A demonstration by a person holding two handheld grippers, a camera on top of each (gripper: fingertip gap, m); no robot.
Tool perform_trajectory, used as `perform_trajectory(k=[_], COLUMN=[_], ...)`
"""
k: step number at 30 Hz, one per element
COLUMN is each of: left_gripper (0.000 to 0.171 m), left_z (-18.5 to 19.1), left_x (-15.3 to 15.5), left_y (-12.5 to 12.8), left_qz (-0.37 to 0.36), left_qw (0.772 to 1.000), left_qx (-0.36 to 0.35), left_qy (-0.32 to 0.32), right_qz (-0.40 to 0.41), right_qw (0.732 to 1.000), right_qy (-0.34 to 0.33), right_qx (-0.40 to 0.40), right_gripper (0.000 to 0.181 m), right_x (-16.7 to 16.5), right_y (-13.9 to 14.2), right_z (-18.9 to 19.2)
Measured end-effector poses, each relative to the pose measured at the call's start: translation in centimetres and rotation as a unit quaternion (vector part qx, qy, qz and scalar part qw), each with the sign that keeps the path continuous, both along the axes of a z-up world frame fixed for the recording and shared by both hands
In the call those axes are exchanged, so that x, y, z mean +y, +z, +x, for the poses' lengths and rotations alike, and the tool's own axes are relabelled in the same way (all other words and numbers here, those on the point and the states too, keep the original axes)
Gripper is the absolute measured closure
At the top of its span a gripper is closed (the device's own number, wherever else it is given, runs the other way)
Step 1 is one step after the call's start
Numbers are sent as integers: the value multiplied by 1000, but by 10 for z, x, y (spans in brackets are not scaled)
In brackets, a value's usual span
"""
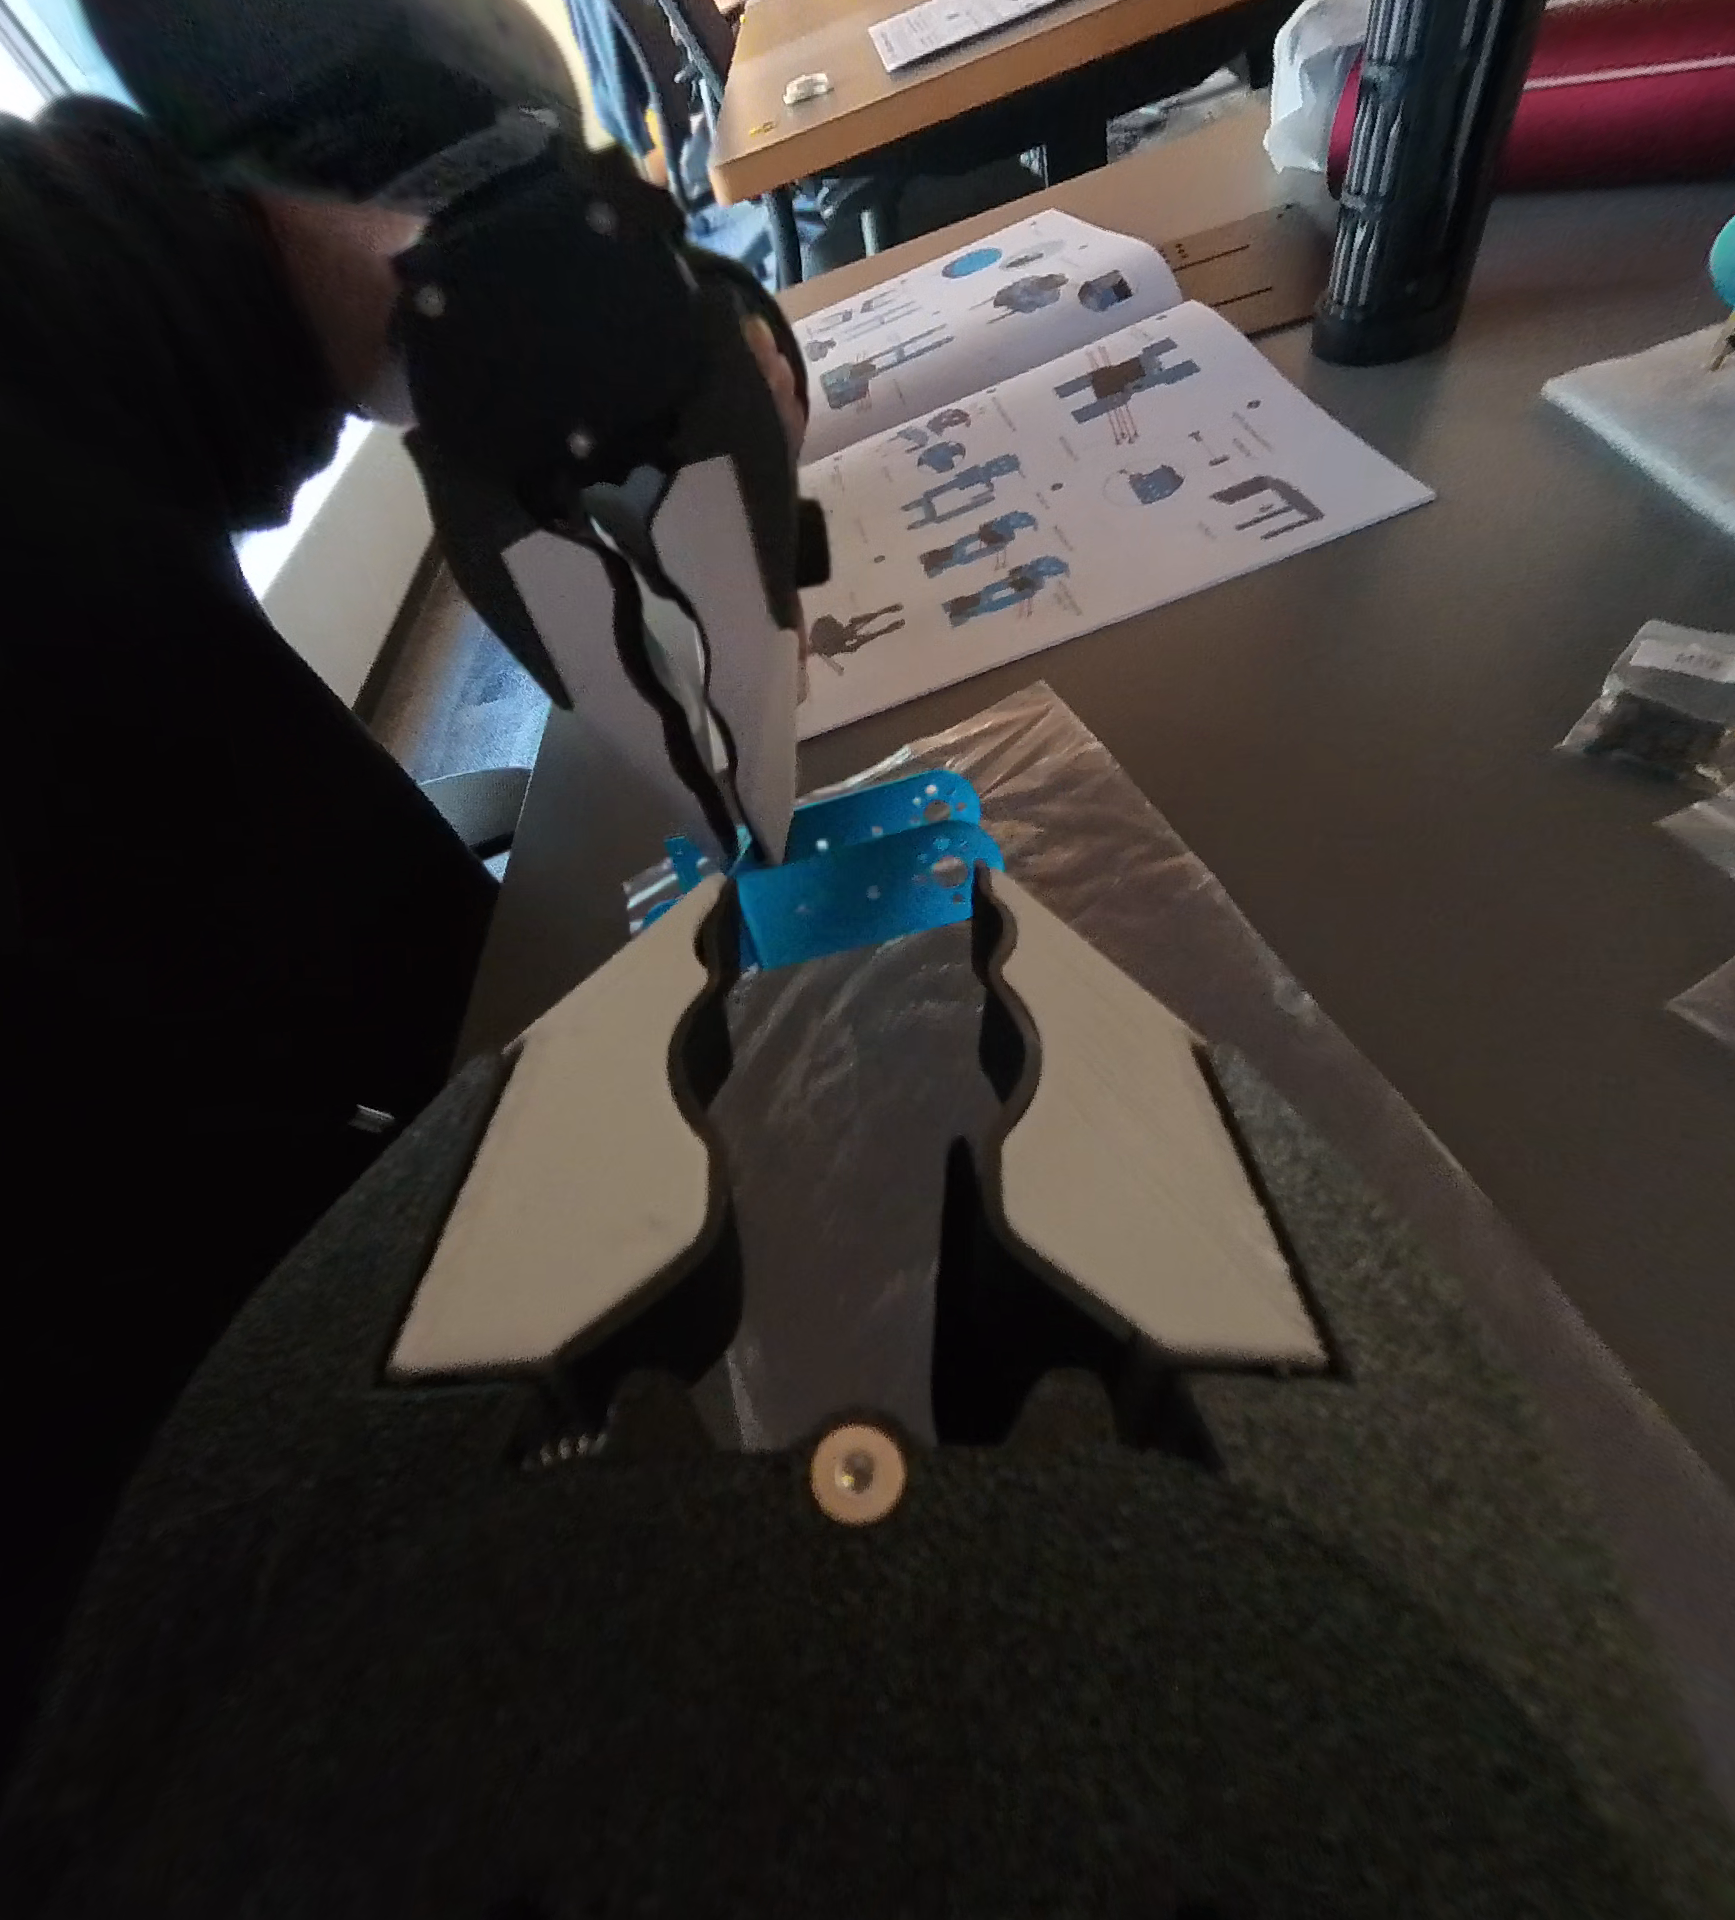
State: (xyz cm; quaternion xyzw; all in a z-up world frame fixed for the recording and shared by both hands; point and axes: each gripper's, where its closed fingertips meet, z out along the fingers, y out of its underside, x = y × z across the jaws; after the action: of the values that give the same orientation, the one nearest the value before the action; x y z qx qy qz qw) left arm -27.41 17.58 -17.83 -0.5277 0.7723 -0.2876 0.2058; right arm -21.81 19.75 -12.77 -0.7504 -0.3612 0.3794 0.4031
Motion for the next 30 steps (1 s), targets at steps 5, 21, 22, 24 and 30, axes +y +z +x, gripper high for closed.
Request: perform_trajectory(k=[5, 21, 22, 24, 30], left_gripper=[167, 167, 167, 166, 158], left_z=[-4, -7, -6, -4, -3], left_x=[-19, -16, -16, -16, -13], left_y=[-15, -32, -32, -32, -33], left_qz=[104, 203, 199, 192, 177], left_qw=[985, 913, 915, 921, 938], left_qx=[67, 115, 113, 105, 84], left_qy=[-124, -336, -334, -323, -285], right_qz=[-28, -102, -98, -87, -98], right_qw=[1000, 994, 995, 995, 994], right_qy=[9, 20, 24, 30, 38], right_qx=[-9, -11, -23, -36, -37], right_gripper=[136, 137, 137, 137, 138], right_x=[-9, -28, -30, -33, -36], right_y=[-16, -41, -44, -44, -48], right_z=[6, 20, 19, 17, 12])
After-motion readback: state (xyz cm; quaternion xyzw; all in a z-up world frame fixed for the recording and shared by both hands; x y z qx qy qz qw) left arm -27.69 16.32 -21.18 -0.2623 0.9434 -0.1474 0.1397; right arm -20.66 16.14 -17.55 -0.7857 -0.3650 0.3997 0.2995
